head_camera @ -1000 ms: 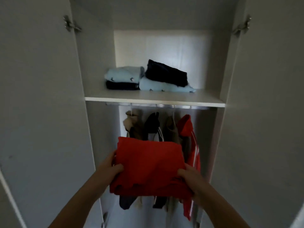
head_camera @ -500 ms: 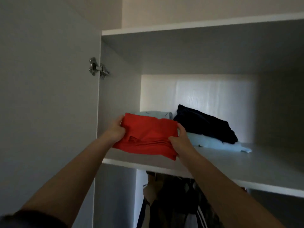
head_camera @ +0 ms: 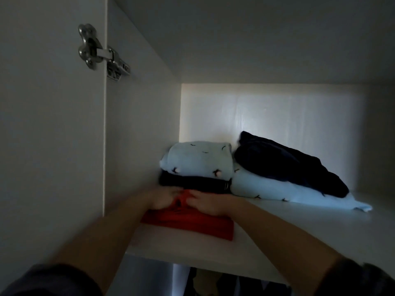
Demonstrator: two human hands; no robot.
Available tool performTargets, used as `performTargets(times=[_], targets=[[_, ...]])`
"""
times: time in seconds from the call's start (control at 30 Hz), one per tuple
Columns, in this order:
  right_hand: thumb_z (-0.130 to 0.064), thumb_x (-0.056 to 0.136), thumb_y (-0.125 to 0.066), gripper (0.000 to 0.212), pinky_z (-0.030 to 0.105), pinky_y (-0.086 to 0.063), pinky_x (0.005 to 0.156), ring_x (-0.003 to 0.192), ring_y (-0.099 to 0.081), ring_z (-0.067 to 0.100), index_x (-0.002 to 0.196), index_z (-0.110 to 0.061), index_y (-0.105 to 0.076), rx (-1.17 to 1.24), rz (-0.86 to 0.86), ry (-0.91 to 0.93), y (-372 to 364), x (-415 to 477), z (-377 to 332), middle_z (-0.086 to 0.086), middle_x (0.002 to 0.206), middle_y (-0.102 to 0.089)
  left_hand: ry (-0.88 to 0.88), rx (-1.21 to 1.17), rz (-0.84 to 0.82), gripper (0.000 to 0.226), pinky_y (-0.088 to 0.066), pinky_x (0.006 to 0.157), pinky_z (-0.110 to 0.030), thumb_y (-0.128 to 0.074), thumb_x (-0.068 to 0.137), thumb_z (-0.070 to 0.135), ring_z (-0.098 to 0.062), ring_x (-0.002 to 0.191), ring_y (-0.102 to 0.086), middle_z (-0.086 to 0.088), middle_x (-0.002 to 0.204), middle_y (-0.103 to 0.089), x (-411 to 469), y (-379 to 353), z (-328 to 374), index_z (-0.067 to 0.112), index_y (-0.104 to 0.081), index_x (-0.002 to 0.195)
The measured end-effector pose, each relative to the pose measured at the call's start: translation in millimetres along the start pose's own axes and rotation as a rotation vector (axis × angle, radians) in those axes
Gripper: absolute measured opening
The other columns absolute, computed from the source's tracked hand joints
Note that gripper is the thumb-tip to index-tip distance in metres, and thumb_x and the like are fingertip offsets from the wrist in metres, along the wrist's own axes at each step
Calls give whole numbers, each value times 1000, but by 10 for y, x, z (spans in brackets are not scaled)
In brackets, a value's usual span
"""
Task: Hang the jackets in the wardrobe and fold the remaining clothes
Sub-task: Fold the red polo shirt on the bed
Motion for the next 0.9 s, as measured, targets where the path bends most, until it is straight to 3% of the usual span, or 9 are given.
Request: performTargets(times=[0.07, 0.2, 0.37, 0.5, 0.63, 0.77, 0.9], targets=[[-65, 95, -24, 75, 39, -1, 118, 149, 2, 24, 154, -25, -2, -56, -134, -33, -164, -30, 118, 7, 162, 4, 23, 104, -81, 49, -5, 119, -31, -23, 106, 28, -22, 147, -8, -8, 160, -6, -21, -173, -100, 19, -11, 153], [-81, 80, -34, 99, 43, -1, 120, 148, 9, 23, 151, -32, 15, -162, -209, -23, -158, -155, 266, 8, 160, 15, 91, 189, -97, 50, -2, 119, -31, -15, 106, 31, -25, 148, -3, -9, 160, 0, 14, -178, -159, 20, -3, 153], [-79, 80, -42, 100, 42, -4, 120, 148, 5, 24, 151, -33, 10, -186, -155, -6, -165, 57, 295, 7, 161, 12, 167, 160, -47, 51, -4, 118, -32, -14, 106, 29, -27, 147, -7, -14, 160, -5, 223, -184, -264, 11, -4, 152], [-79, 79, -44, 98, 43, -5, 120, 149, 2, 24, 151, -36, 6, -174, -112, -24, -154, 326, 375, 6, 161, 10, 106, 326, -23, 42, -21, 113, -36, -18, 106, 22, -26, 135, -33, -12, 150, -33, 339, -109, -306, 8, -38, 139], [-73, 82, -48, 94, 40, -10, 120, 148, -7, 24, 153, -32, -3, -140, -26, -1, -173, 323, 366, 6, 162, 1, 231, 409, 55, 35, -41, 101, -38, -32, 103, 24, -26, 123, -49, -12, 135, -51, 351, -86, -231, 9, -51, 128], [-56, 96, -41, 74, 37, -9, 121, 148, -7, 18, 154, -27, -5, -144, 50, 69, -211, -352, 316, 2, 162, -1, 345, 531, 149, 34, -44, 98, -37, -37, 101, 18, -26, 121, -55, -10, 133, -55, -80, -150, 95, 12, -54, 129], [-53, 99, -36, 67, 40, -5, 121, 147, 1, 11, 153, -34, -1, -70, 112, 28, -222, -1578, 426, -8, 161, 5, 275, 300, 334, 42, -34, 105, -31, -43, 97, 16, -22, 130, -45, -9, 145, -44, -977, -277, 512, 14, -47, 139]])
Point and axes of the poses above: each hand's wrist, its own x-axis towards the middle knuckle, its own y-axis out of the back of the hand, z = x × y, the point moved 1 cm from there along x, towards the middle knuckle
